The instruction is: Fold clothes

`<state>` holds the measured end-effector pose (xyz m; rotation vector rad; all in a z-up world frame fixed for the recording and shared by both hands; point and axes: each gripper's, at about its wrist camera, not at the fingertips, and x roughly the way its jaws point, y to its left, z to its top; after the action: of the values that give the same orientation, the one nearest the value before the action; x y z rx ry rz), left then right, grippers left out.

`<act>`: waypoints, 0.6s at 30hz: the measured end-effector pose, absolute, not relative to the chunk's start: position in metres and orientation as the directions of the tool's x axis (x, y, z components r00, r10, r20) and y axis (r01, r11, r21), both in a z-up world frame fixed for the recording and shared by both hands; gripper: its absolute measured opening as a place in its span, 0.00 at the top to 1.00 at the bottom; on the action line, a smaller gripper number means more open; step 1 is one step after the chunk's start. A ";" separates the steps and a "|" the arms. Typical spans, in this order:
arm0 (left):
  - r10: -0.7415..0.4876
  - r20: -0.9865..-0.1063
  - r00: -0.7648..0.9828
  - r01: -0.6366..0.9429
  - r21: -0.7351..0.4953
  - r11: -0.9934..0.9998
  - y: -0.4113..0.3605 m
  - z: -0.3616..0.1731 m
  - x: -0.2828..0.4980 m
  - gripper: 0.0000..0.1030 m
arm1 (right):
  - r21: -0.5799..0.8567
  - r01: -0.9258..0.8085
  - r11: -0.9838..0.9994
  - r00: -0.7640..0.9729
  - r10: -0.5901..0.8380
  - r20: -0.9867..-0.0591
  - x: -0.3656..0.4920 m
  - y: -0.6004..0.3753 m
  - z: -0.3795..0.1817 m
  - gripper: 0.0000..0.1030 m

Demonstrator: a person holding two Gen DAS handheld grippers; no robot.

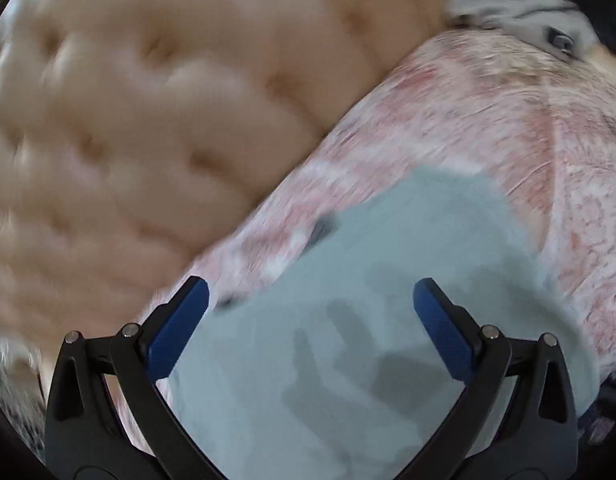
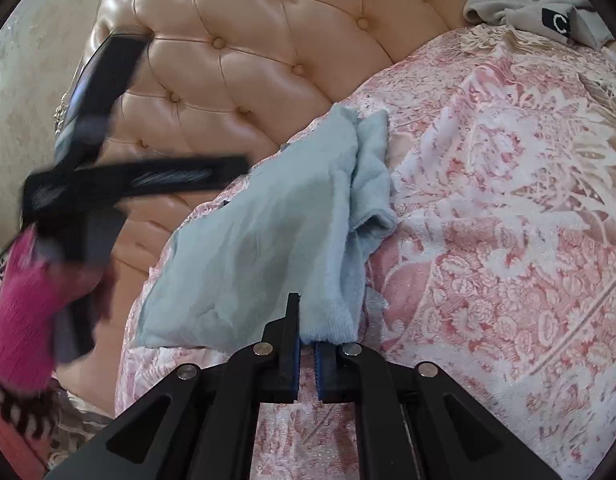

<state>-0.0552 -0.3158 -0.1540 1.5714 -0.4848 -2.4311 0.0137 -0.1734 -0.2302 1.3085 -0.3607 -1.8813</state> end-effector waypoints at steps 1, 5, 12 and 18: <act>-0.240 -0.878 -0.414 -0.042 0.282 -0.959 -0.314 -0.154 -0.061 0.00 | 0.620 0.451 -0.642 -0.146 -0.739 -0.658 0.014 -0.174 -0.230 0.95; 0.074 -0.917 -0.393 -0.138 -0.020 -0.990 -0.313 -0.156 -0.082 0.00 | 0.617 0.456 -0.641 -0.141 -0.737 -0.661 0.014 -0.175 -0.234 0.95; 0.113 -0.916 -0.384 -0.095 -0.083 -0.992 -0.332 -0.168 -0.093 0.00 | 0.613 0.466 -0.638 -0.148 -0.740 -0.657 0.016 -0.177 -0.235 0.95; 0.066 -0.900 -0.430 -0.020 -0.064 -0.998 -0.326 -0.174 -0.100 0.57 | 0.623 0.465 -0.629 -0.147 -0.749 -0.646 0.017 -0.177 -0.236 0.91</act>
<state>-0.0997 -0.3263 -0.1744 1.7032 0.0689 -2.6994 0.0171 -0.1771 -0.2364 1.2856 -0.3503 -1.8766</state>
